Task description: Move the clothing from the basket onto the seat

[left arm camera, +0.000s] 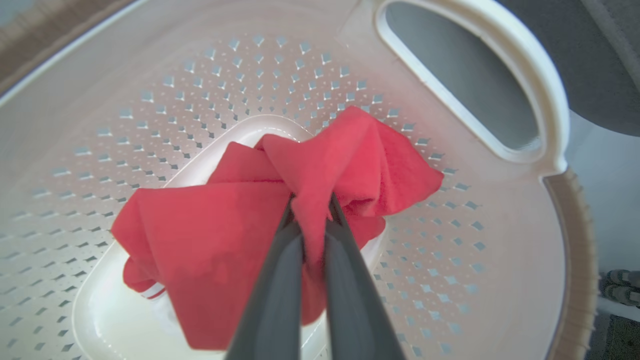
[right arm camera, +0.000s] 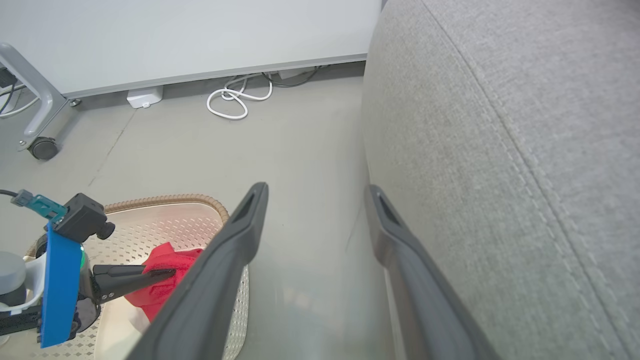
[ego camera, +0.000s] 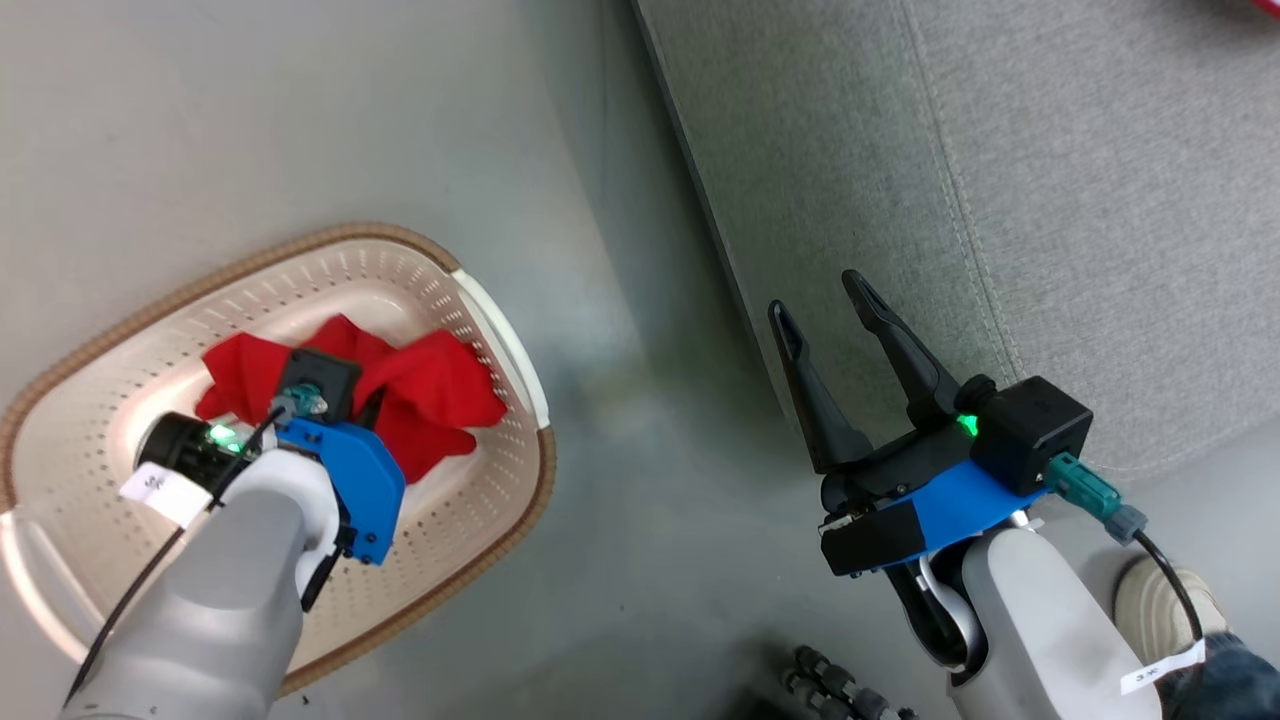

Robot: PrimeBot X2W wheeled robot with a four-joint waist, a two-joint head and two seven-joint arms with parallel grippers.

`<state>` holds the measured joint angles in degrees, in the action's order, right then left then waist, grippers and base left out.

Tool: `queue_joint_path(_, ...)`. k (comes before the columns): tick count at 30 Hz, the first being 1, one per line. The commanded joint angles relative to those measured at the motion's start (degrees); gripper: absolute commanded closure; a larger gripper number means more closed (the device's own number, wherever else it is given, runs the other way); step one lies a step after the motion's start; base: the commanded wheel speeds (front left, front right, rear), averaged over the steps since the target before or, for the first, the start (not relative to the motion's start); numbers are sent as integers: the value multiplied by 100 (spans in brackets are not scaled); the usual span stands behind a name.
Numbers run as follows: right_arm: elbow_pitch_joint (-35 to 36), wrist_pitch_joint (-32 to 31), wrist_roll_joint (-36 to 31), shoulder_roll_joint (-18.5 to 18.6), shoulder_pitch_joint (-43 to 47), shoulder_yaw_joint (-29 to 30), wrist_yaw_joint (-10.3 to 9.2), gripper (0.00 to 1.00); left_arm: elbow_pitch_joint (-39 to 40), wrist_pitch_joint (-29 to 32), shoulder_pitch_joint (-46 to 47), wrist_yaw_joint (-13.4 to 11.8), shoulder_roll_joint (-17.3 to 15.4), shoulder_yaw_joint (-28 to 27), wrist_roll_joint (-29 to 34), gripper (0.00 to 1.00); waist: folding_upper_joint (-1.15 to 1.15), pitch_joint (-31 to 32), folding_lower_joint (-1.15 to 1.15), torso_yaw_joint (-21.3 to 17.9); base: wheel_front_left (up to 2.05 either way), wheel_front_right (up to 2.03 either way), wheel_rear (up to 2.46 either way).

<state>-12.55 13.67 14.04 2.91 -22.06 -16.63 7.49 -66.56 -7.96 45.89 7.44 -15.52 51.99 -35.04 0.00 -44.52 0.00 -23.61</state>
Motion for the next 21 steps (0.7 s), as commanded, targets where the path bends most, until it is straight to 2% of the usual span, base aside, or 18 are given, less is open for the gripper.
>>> queue_joint_path(1, -35, -16, -33, -3, -70, -3, 1, 0, -16, -64, -54, 4, 31, 17, -46, 100, 0, 276, 0, 130, 0, 0, 0)
queue_joint_path(13, -215, -369, -352, 1, 402, 237, 1, 0, 254, -316, -815, 4, 498, 464, -491, 100, 0, 2072, 0, 684, 0, 0, 0)
queue_joint_path(21, -151, -670, -487, 1, 967, 368, 1, 0, 789, -609, -1094, 4, 658, 771, -724, 100, 0, 3106, 0, 1111, 0, 0, 0)
